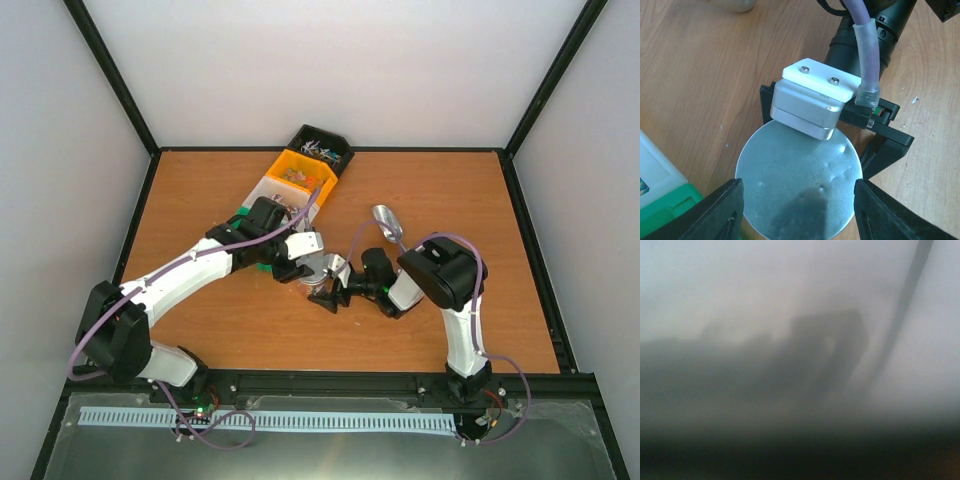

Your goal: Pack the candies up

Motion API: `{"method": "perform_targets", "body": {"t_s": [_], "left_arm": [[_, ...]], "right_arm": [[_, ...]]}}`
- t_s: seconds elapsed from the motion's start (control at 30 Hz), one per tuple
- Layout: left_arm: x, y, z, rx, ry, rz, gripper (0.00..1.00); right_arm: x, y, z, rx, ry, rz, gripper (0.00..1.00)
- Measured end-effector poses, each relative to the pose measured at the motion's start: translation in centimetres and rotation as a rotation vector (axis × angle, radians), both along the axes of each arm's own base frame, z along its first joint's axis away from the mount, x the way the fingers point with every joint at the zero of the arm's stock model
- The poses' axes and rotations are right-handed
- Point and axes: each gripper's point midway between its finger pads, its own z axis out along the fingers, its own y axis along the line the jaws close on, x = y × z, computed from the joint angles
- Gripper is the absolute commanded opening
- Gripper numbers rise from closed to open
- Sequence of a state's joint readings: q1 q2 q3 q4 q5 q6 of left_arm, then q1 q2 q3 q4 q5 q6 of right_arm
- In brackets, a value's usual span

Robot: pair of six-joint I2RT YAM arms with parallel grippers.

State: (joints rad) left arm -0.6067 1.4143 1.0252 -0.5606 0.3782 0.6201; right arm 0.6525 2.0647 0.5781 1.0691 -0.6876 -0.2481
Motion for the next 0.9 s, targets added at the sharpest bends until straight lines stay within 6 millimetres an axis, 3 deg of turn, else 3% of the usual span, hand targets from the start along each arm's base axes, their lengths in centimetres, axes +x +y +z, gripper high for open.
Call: {"method": "perform_targets", "body": {"t_s": [0.73,0.9], "left_arm": [[-0.7,0.5,-0.7,-0.002,0.038,0.009,0.64],[-0.9,0.9,-1.1,0.002,0.046,0.016,0.64]], "right_arm": [[0.9,1.2,0.2,0.038,-0.019,-0.001,1.00],[1.0,1.4,0.3,0.051,-0.026,0.000,0.93]]}}
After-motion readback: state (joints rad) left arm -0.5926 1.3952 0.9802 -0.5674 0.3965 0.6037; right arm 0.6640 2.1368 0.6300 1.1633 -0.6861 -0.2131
